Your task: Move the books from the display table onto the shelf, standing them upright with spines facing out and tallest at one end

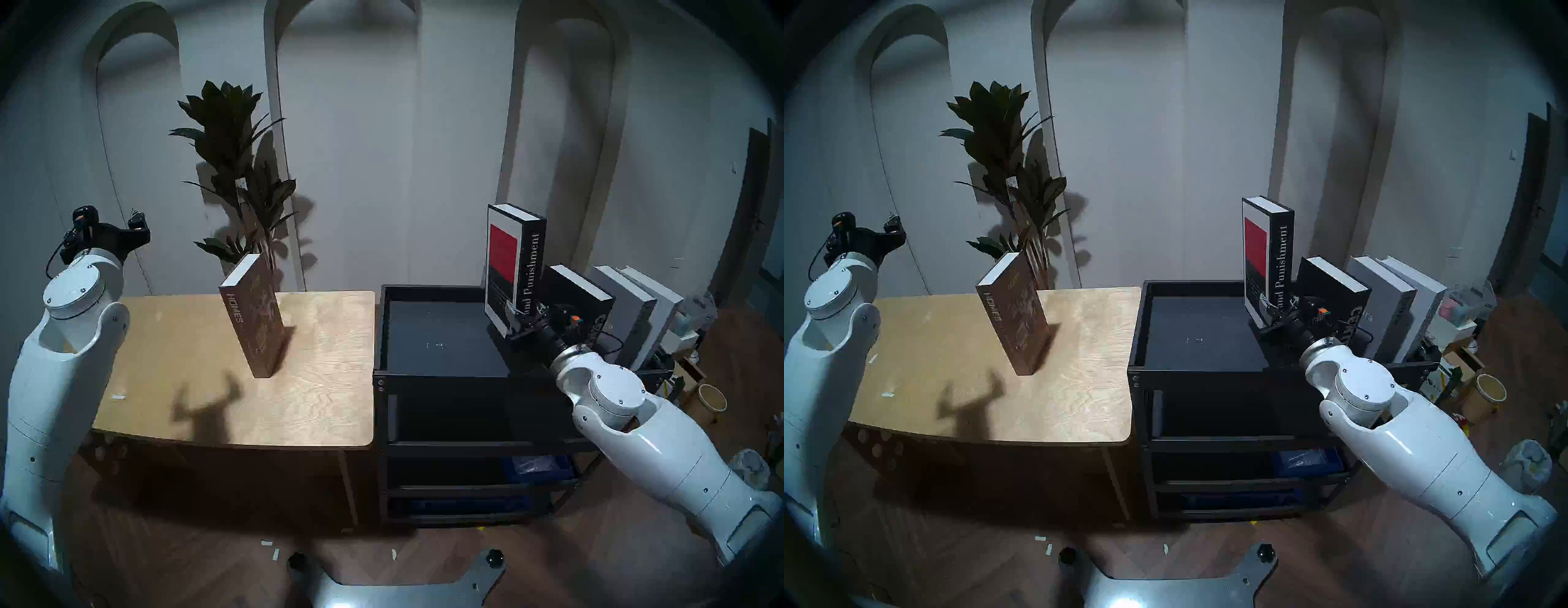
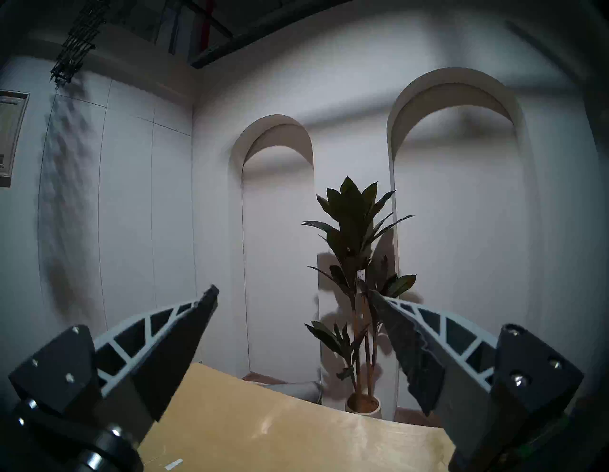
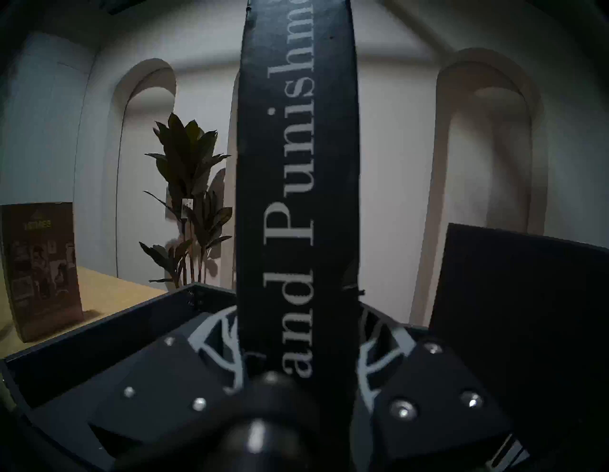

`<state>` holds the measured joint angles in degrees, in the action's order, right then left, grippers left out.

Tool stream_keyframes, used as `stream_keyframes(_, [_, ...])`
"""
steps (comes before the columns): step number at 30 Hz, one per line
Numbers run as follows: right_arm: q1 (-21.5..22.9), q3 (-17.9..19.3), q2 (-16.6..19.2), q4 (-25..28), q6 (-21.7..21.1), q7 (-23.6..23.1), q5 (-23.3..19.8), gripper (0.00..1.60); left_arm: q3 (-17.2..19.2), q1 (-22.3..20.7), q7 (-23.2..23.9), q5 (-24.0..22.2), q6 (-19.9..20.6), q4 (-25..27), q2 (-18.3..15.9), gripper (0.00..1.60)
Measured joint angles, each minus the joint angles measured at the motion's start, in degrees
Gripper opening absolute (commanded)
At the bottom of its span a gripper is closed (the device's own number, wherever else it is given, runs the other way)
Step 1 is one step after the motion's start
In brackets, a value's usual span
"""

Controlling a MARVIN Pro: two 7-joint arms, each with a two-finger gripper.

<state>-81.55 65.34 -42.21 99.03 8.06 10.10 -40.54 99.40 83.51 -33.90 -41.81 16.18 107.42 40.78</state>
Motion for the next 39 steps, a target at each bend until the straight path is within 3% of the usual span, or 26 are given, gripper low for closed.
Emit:
stream_keyframes(14, [-2.6, -0.7, -0.6, -0.3, 3.3, -1.4, 1.6, 0.00, -0.8, -1.1, 1.3, 0.7, -1.5, -1.4, -0.1, 1.60])
stream_keyframes(28, [-8.5, 0.9, 2.1, 1.2, 4.8, 0.9, 0.2, 0.00, -0.8, -1.4, 2.3, 0.7, -1.9, -2.1, -0.2, 1.60])
stream_keyframes(39, [-9.5, 0.5, 2.3, 0.8, 5.2, 1.5, 0.6, 0.00, -0.9, -1.6, 2.8, 0.8, -2.1, -2.2, -0.2, 1.60])
